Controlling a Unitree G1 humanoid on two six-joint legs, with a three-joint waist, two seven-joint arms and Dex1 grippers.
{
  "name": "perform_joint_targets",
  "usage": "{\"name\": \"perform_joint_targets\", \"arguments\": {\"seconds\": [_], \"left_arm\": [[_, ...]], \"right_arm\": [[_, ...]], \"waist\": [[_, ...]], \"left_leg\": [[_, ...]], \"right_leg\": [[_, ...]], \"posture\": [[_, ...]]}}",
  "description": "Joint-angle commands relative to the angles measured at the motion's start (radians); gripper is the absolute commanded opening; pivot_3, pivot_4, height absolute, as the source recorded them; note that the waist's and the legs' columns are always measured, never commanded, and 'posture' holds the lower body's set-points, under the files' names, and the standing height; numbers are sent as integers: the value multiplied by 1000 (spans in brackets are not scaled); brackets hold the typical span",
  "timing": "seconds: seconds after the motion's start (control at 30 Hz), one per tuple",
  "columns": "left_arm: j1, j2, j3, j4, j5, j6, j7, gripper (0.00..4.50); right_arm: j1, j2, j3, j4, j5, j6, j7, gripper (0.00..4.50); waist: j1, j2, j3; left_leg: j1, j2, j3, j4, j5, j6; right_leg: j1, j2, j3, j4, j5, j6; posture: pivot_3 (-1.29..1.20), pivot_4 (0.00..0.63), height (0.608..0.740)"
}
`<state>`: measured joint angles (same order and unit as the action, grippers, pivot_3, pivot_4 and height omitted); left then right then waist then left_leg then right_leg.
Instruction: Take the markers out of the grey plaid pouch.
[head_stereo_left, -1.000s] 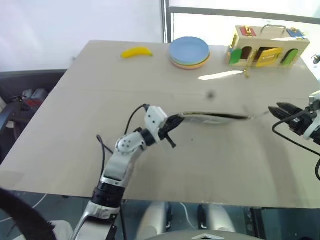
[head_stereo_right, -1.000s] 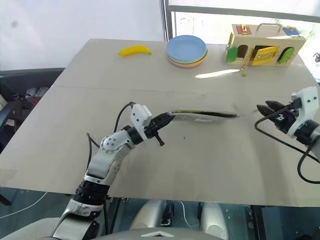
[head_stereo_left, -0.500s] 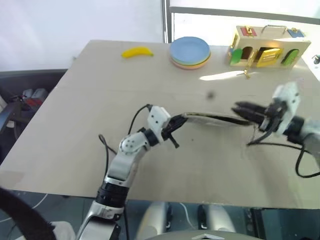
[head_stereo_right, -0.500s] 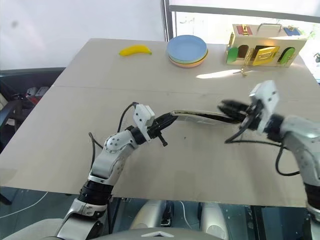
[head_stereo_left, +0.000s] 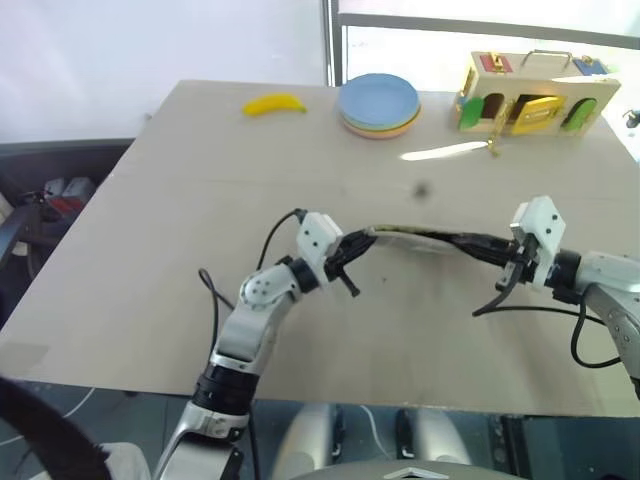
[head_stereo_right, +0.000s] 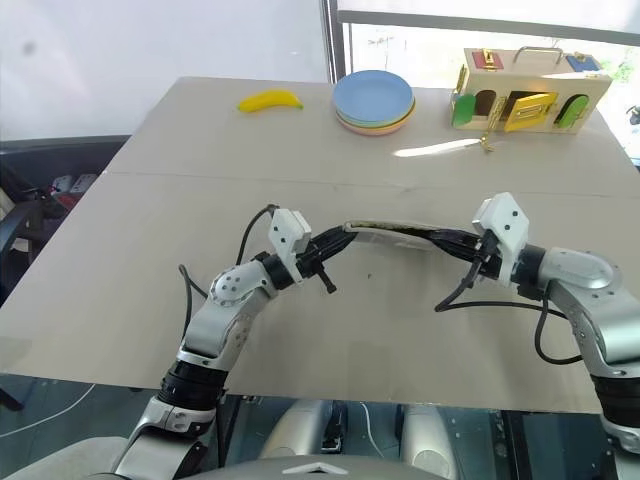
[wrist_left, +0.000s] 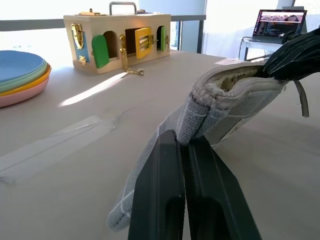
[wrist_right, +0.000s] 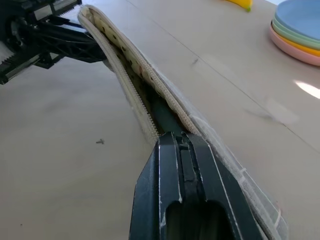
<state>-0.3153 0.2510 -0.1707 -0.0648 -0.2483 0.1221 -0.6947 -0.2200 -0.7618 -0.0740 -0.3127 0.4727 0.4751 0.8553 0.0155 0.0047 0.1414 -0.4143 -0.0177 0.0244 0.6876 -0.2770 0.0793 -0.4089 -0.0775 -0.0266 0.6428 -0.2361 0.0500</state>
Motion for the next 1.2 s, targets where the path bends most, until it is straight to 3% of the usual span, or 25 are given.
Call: {"name": "perform_joint_targets", "arguments": {"seconds": [0.03,0.17,0.23,0.5,0.53,0.8,1.2], "left_arm": [[-10,-4,-8,-26,2,-16,-7,0],[-16,-18,-15,-24,0,-14,-11,0],[-17,-22,-16,-21,1,-13,-12,0],[-12,-33,-12,-18,-10,-1,-10,0],[-13,-34,-14,-17,-11,0,-14,0],[-4,-54,-32,-41,-64,54,-61,0],[-18,-111,-12,3,-130,132,-65,0]], "right_arm": [[-28,-19,36,-6,-60,-21,3,61],[-111,-11,140,49,-181,-77,6,61],[-152,-27,200,85,-252,-101,25,572],[-233,-96,266,168,-399,-177,84,4179],[-237,-101,269,174,-408,-173,91,4423],[-261,-118,302,199,-444,-92,148,4423],[-478,25,467,382,-574,-194,215,4423]], "waist": [[0,0,0],[-1,0,0],[-1,0,0],[0,0,0],[-1,0,0],[-1,0,0],[-3,0,0]], "left_leg": [[0,0,0,0,0,0],[0,0,0,0,0,0],[0,0,0,0,0,0],[0,-1,0,0,0,0],[0,-1,0,0,0,0],[0,0,0,0,0,0],[0,0,0,0,0,-1]], "right_leg": [[0,0,0,0,0,0],[0,0,0,0,0,0],[0,1,0,0,0,0],[0,1,-2,-1,0,0],[0,1,-2,-1,0,0],[0,1,-1,0,0,0],[0,1,-2,0,0,0]], "posture": [[0,150,740],[0,150,740],[0,150,740],[0,150,740],[0,150,740],[0,150,740],[0,150,740]]}}
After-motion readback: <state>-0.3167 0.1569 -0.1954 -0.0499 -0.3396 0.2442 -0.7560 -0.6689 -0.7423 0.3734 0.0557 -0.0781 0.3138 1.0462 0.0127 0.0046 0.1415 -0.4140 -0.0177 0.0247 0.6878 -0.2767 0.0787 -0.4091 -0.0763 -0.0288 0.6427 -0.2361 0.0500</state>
